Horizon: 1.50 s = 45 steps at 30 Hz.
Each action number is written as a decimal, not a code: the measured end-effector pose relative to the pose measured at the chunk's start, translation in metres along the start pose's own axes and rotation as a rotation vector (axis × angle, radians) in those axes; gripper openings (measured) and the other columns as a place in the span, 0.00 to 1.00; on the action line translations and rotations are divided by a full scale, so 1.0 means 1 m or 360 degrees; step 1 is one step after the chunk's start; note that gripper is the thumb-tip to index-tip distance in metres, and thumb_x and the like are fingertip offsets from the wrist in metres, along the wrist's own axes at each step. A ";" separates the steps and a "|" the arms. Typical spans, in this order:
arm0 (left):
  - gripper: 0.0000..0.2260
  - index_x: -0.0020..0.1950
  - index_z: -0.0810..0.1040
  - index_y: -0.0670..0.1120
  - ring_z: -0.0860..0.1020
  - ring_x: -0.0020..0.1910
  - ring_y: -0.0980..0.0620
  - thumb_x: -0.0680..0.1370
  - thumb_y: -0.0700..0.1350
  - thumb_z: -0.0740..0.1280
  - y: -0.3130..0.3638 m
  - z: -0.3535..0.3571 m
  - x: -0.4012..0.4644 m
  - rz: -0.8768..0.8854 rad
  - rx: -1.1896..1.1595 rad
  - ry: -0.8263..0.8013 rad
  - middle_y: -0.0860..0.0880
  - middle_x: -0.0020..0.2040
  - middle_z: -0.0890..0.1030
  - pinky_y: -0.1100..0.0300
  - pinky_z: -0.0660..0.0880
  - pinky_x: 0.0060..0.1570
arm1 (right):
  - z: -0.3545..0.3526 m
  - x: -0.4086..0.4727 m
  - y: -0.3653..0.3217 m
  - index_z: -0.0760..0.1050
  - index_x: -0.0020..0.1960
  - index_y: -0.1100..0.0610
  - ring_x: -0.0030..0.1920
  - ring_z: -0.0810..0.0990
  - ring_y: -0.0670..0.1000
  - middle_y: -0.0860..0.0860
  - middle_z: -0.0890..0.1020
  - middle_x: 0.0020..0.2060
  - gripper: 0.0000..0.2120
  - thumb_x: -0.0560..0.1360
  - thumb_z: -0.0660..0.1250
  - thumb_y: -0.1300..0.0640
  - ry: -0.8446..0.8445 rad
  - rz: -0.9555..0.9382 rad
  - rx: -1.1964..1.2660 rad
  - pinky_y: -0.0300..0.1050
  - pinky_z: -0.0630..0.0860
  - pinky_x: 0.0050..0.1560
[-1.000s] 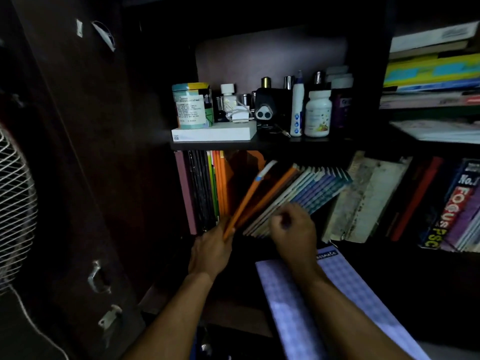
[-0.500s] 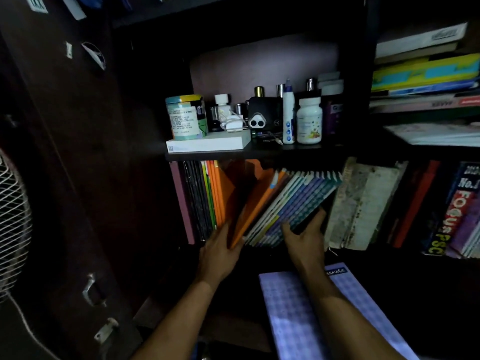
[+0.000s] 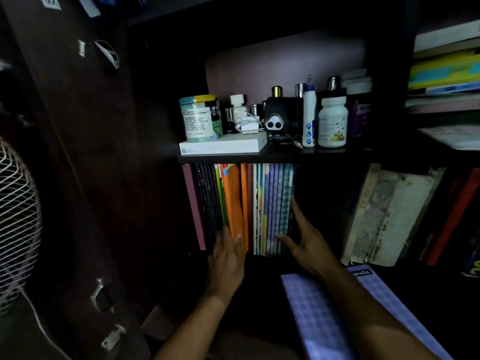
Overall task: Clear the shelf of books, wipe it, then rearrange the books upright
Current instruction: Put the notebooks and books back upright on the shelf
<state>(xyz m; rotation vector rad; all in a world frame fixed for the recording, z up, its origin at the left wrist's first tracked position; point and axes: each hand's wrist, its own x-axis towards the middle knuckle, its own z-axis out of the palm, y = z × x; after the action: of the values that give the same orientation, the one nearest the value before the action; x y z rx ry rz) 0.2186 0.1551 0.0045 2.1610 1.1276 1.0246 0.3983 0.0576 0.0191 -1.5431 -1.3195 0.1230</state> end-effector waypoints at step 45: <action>0.22 0.46 0.77 0.53 0.78 0.39 0.57 0.73 0.72 0.65 0.029 0.032 -0.020 0.0375 -0.0112 -0.0271 0.55 0.39 0.78 0.54 0.76 0.42 | -0.009 0.020 0.009 0.72 0.72 0.50 0.65 0.76 0.45 0.47 0.79 0.65 0.26 0.77 0.70 0.44 0.0209 0.0114 0.0110 0.38 0.69 0.63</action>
<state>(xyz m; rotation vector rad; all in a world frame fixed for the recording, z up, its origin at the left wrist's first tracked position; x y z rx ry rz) 0.2500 0.1201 -0.0021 2.3133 0.7618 0.9406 0.4180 0.0687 0.0267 -1.5147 -1.1463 0.1093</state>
